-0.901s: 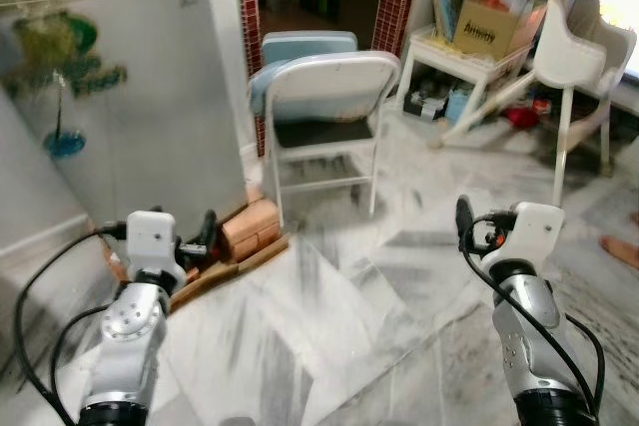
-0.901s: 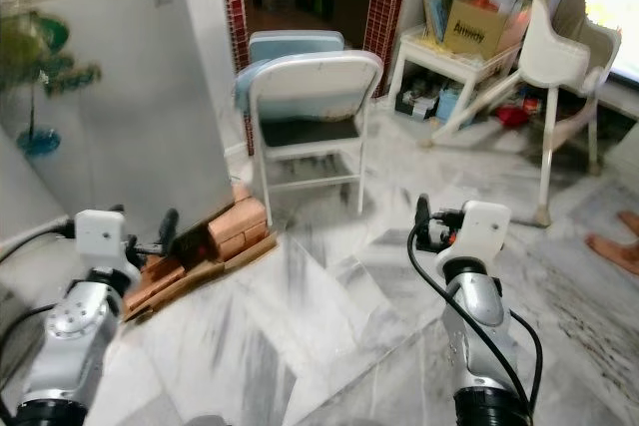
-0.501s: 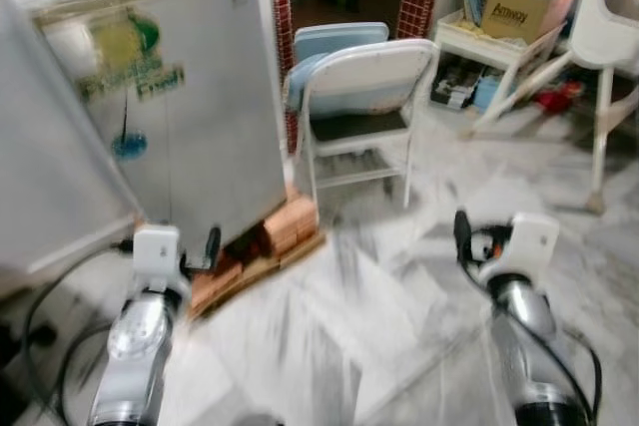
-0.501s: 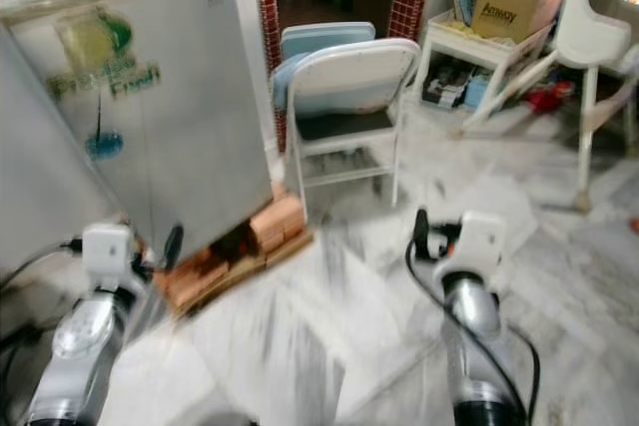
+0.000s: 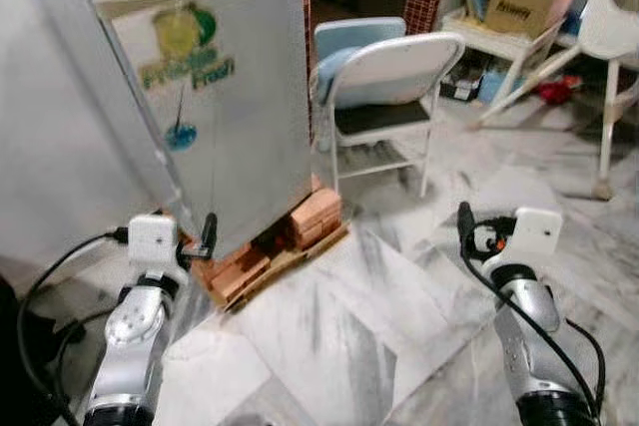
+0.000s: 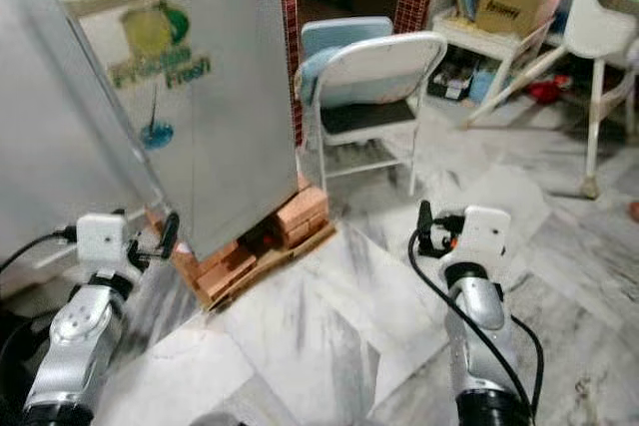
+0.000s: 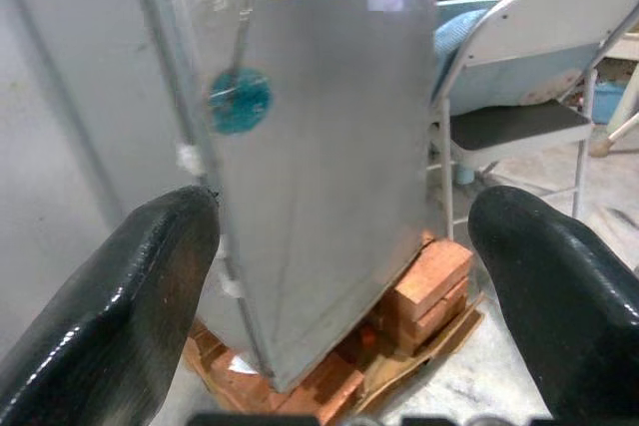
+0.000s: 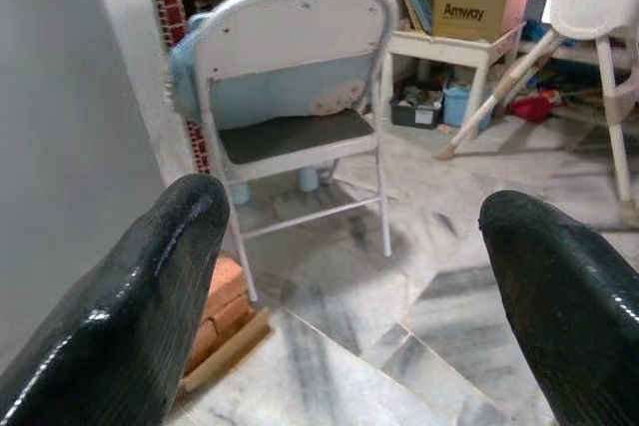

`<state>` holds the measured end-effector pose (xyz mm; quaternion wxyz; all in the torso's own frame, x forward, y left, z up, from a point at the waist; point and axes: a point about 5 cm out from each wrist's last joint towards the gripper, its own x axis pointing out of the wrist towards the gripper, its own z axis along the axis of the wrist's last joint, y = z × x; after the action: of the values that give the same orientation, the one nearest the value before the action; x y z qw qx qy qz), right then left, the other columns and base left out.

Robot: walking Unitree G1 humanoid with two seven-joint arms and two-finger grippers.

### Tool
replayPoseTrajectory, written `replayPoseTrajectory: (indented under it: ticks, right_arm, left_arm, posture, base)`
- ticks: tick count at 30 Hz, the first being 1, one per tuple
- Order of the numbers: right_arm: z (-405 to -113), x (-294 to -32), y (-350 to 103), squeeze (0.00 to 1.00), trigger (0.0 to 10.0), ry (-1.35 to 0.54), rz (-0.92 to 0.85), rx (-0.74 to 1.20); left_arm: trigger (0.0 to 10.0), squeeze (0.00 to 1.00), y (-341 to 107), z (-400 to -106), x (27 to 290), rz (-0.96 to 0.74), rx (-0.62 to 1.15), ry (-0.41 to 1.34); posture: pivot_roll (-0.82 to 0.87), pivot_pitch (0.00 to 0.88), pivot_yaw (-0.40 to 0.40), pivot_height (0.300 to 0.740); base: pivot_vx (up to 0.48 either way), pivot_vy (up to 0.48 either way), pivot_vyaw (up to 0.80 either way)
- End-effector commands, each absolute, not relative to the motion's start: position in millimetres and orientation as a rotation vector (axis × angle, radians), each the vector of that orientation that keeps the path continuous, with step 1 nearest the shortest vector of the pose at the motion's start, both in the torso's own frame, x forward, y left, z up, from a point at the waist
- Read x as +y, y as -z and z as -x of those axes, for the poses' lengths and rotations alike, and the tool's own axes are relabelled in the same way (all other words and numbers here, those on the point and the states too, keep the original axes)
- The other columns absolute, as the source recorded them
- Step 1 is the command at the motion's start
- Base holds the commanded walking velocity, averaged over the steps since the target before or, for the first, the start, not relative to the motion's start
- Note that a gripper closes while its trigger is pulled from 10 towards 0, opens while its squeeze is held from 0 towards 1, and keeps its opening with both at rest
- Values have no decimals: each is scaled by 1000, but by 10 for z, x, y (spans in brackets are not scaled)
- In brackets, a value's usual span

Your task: Restocking fridge

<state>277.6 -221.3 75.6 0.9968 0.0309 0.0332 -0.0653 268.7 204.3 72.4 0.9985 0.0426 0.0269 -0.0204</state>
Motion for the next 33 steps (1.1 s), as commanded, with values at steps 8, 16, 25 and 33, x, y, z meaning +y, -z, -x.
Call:
replayPoseTrajectory:
  ticks: [8, 16, 25, 33]
  right_arm:
    - [-2835, -2133, -819, 0, 10000, 106, -73, 45]
    - [-2842, -2126, -824, 0, 10000, 103, -71, 43]
    - [-2840, -2118, -823, 0, 10000, 97, -69, 46]
    - [-2849, -2115, -831, 0, 10000, 92, -63, 42]
  left_arm:
    - [10000, 0, -726, -2678, 2064, -119, 57, 39]
    - [10000, 0, -728, -2675, 2029, -116, 48, 59]
    - [10000, 0, -742, -2680, 1992, -101, 41, 77]
    - [10000, 0, -733, -2678, 1986, -85, 47, 70]
  posture:
    - [15, 0, -7, 740]
    - [13, 0, -7, 740]
    - [16, 0, -10, 740]
    - [17, 0, -13, 740]
  base:
    - [123, 408, -56]
    - [339, 339, -463]
    - [348, 330, -689]
    - [316, 360, -142]
